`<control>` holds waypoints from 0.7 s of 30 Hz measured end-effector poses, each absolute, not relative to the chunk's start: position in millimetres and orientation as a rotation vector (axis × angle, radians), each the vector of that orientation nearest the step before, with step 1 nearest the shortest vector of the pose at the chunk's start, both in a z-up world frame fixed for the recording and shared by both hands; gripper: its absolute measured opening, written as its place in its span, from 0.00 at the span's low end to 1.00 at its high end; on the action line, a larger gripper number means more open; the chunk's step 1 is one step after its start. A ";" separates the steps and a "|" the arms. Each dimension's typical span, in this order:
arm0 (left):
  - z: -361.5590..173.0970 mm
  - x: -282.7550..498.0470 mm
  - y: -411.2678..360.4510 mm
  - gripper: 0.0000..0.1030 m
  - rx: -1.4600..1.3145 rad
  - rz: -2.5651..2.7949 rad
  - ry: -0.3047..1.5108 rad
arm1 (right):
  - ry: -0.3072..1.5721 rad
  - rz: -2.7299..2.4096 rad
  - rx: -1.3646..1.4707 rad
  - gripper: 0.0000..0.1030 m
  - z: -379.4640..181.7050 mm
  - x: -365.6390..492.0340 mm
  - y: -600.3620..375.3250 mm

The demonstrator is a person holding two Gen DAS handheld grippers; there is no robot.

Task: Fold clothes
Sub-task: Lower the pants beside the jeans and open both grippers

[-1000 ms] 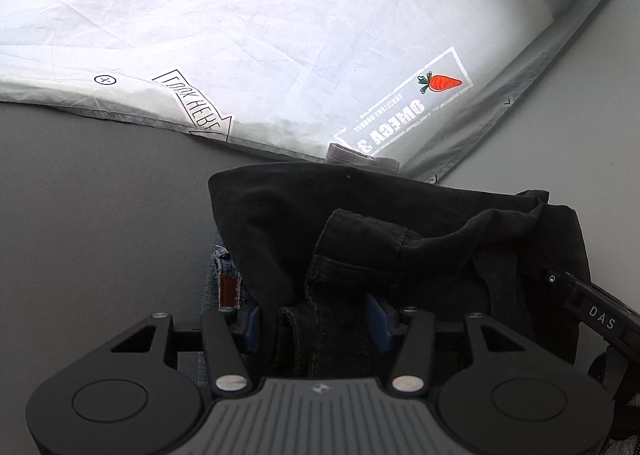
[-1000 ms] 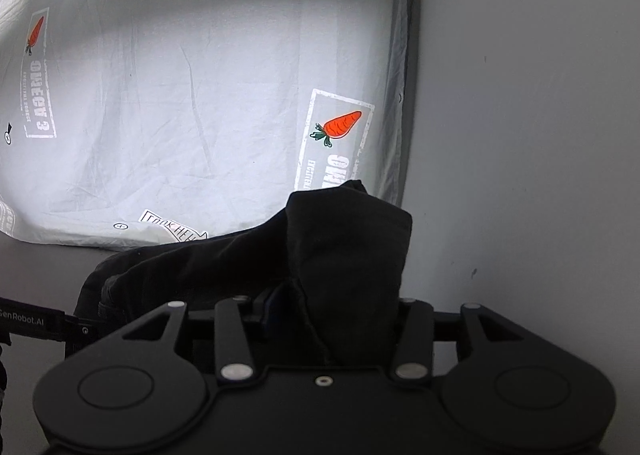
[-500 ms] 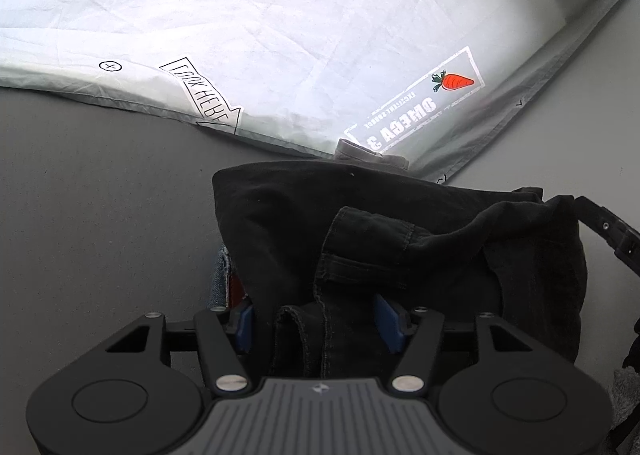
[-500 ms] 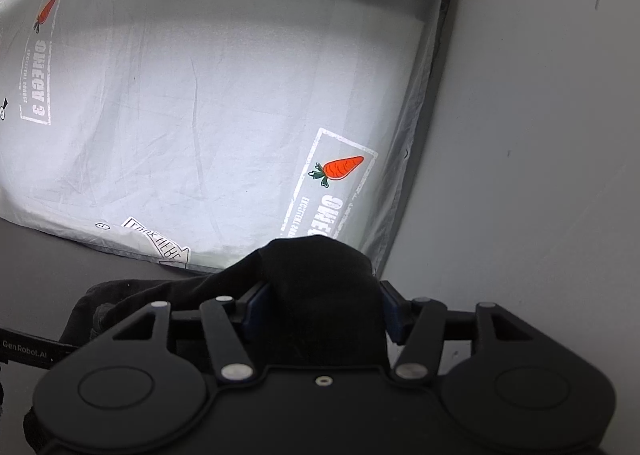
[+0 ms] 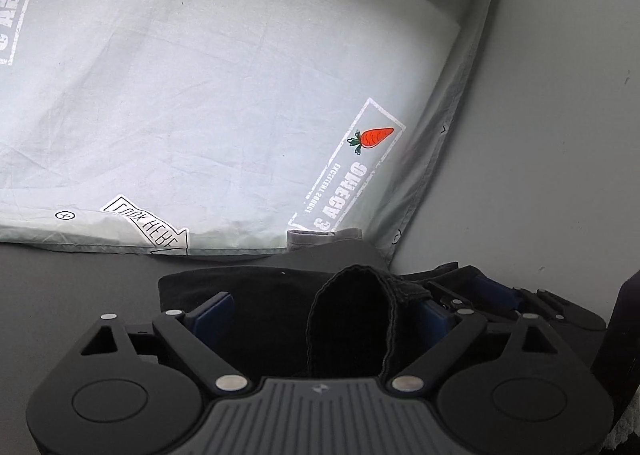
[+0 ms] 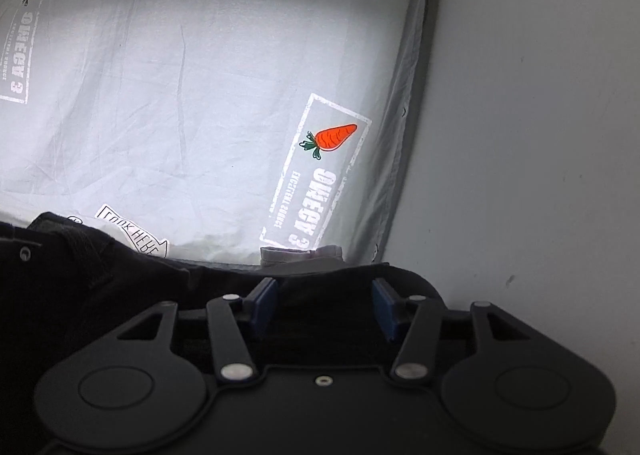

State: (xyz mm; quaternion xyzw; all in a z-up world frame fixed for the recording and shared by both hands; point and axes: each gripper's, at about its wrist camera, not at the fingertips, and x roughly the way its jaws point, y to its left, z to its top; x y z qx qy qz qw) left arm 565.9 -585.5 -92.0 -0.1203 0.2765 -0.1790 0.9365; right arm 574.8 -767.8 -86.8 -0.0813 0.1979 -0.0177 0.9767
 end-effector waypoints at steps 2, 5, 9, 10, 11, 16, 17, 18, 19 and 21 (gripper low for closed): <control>-106.7 576.4 -586.0 0.92 -0.237 -0.352 0.575 | 0.407 -0.043 -0.196 0.56 -102.3 587.0 -766.2; -128.7 587.8 -582.6 0.95 -0.249 -0.338 0.590 | 0.415 -0.034 -0.150 0.60 -117.7 598.8 -771.4; -142.9 581.1 -583.1 0.95 -0.236 -0.330 0.547 | 0.405 -0.032 -0.134 0.65 -132.1 602.5 -772.9; -143.4 579.7 -584.0 0.95 -0.227 -0.329 0.541 | 0.403 -0.034 -0.136 0.65 -132.4 602.1 -772.2; -143.8 578.5 -584.7 0.95 -0.218 -0.329 0.537 | 0.401 -0.037 -0.137 0.65 -132.7 601.6 -771.6; -108.4 570.3 -569.9 0.95 -0.217 -0.385 0.603 | 0.452 -0.071 -0.110 0.72 -116.3 604.3 -771.4; -95.6 560.9 -562.0 0.95 -0.221 -0.400 0.582 | 0.478 -0.081 -0.085 0.72 -104.8 603.2 -771.0; -82.4 546.5 -552.0 0.95 -0.221 -0.392 0.549 | 0.489 -0.085 -0.059 0.72 -92.5 599.1 -769.6; -69.3 532.2 -542.1 0.97 -0.222 -0.384 0.516 | 0.476 -0.081 -0.033 0.72 -79.1 589.9 -766.8; -51.1 502.7 -521.0 1.00 -0.233 -0.362 0.486 | 0.431 -0.078 -0.002 0.77 -52.8 564.9 -756.4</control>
